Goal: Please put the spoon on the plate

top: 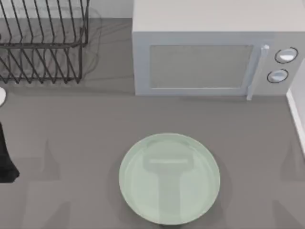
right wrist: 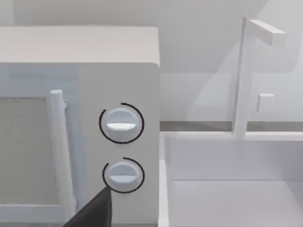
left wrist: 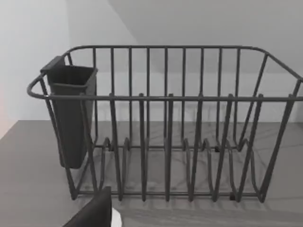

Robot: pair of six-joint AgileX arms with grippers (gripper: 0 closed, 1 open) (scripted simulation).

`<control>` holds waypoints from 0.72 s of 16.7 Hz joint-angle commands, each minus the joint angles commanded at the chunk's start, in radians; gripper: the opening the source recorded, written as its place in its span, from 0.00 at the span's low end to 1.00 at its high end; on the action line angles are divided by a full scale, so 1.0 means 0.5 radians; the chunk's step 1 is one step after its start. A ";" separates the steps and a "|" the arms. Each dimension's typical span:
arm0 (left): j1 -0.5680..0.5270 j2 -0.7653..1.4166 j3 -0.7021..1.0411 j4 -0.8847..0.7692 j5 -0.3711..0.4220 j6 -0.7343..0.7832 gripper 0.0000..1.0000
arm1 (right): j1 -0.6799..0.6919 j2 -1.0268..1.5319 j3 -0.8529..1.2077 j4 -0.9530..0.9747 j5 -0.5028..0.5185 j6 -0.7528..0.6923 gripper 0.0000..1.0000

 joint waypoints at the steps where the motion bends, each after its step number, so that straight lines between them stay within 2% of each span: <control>1: 0.000 0.000 0.000 0.000 0.000 0.000 1.00 | 0.000 0.000 0.000 0.000 0.000 0.000 1.00; 6: 0.034 0.207 0.197 -0.142 -0.004 0.053 1.00 | 0.000 0.000 0.000 0.000 0.000 0.000 1.00; 9: 0.082 0.584 0.525 -0.371 -0.003 0.134 1.00 | 0.000 0.000 0.000 0.000 0.000 0.000 1.00; 12: 0.142 1.142 0.947 -0.669 0.001 0.234 1.00 | 0.000 0.000 0.000 0.000 0.000 0.000 1.00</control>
